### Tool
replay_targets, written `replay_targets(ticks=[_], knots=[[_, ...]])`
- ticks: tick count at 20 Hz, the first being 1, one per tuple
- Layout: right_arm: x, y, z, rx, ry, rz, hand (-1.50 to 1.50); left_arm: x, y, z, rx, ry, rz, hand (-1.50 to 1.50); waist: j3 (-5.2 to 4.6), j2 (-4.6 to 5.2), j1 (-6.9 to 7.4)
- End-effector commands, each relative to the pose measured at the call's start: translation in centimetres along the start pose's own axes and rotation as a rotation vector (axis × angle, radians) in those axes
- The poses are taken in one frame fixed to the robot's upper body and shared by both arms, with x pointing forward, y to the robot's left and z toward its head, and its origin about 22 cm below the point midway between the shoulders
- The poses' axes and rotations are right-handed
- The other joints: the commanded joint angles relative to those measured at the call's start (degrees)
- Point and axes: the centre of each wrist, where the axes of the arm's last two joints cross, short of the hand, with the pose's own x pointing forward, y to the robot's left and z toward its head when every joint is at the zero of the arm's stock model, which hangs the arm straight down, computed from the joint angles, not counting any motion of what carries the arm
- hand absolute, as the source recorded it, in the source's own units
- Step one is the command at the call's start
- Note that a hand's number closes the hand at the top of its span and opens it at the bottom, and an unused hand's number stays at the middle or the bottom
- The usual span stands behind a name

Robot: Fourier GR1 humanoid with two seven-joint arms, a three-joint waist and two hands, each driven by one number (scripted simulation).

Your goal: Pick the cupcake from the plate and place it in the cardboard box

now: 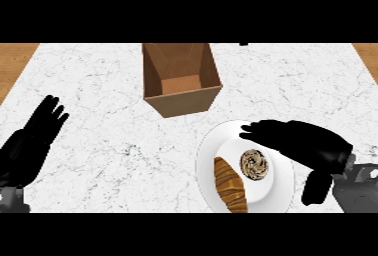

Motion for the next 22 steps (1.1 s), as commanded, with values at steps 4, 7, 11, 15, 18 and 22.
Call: replay_targets(ticks=[4, 7, 11, 15, 18, 22], knots=[[1.3, 0.1, -1.1, -0.036, -0.031, 0.027, -1.5, -0.7, 0.8, -0.4, -0.013, -0.011, 0.012, 0.0, -0.02, -0.01, -0.04], [2.7, 2.4, -1.3, -0.027, 0.004, 0.082, -1.5, -0.8, 0.1, 1.3, 0.006, -0.005, -0.002, 0.0, -0.01, -0.08, -0.02], [1.5, 0.9, -2.9, -0.002, 0.009, 0.068, -1.5, 1.6, 1.1, -0.1, 0.0, 0.006, -0.006, 0.0, -0.01, -0.01, 0.12], [2.6, 0.3, -1.4, 0.01, 0.031, 0.075, -1.5, 0.4, -0.6, 0.9, 0.003, -0.001, -0.003, 0.0, -0.01, -0.06, 0.0], [1.5, 2.2, -3.7, 0.011, 0.058, 0.095, -1.5, 1.2, -0.1, 0.2, -0.017, 0.004, -0.011, 0.0, 0.0, -0.01, 0.08], [0.0, 3.6, -2.8, 0.019, 0.083, 0.099, -1.5, -1.1, -0.3, -0.2, 0.005, 0.015, 0.009, 0.0, 0.0, 0.02, -0.06]])
